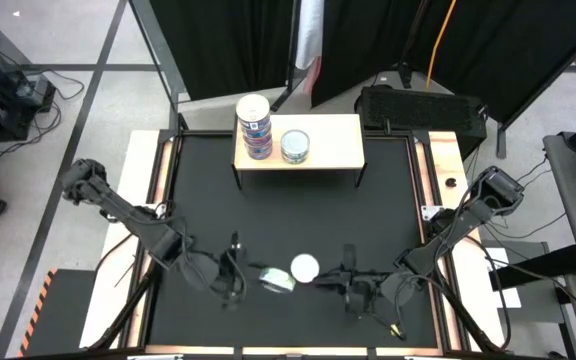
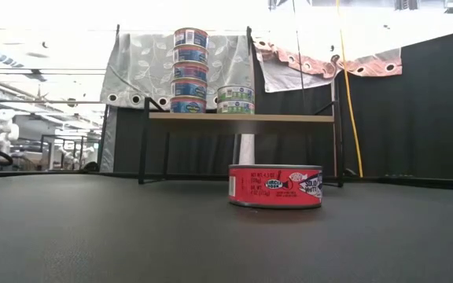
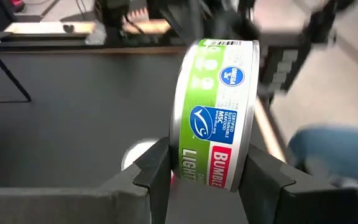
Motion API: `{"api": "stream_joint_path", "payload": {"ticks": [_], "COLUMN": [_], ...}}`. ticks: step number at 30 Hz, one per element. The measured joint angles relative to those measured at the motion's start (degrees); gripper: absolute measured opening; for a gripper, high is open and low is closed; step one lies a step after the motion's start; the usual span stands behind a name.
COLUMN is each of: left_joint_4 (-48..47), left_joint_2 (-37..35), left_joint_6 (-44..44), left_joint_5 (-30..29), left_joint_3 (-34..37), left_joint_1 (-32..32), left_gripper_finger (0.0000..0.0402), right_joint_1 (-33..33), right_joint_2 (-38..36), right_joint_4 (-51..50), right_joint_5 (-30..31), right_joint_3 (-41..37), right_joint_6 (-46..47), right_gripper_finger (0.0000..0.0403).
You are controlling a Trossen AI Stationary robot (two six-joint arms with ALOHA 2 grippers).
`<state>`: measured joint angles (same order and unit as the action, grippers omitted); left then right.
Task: Stack canned seafood by type on shelf
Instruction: Stack the green tuna can on top of the other green tuna can on the shelf
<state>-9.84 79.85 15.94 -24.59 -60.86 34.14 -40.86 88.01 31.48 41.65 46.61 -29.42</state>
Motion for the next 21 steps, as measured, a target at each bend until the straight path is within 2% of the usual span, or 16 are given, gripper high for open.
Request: {"api": "stream_joint_path", "payload": {"ticks": [4,8,15,18,21], "left_joint_4": [1.99,1.81,2.04,3.32,6.2], "left_joint_2": [-2.42,-3.99,-6.58,-7.69,-8.34], "left_joint_6": [6.14,13.62,19.31,21.12,22.92], "left_joint_5": [1.25,3.16,4.34,5.14,7.32], "left_joint_3": [0.0,0.0,0.0,0.0,0.0], "left_joint_1": [-2.15,-4.76,-7.23,-8.0,-8.42], "left_gripper_finger": [0.0149,0.0149,0.015,0.015,0.015], "right_joint_1": [-1.19,-2.32,-4.04,-4.25,-3.78], "right_joint_2": [0.0,0.0,0.0,-0.02,-0.02], "right_joint_4": [0.14,-0.39,-0.8,-2.1,-5.94], "right_joint_5": [1.11,8.29,19.99,23.53,24.05], "right_joint_3": [0.0,1.1,4.93,5.75,6.37], "right_joint_6": [-11.15,-21.32,-43.28,-52.29,-58.05], "right_gripper_finger": [0.012,0.0152,0.0193,0.0205,0.0219]}}
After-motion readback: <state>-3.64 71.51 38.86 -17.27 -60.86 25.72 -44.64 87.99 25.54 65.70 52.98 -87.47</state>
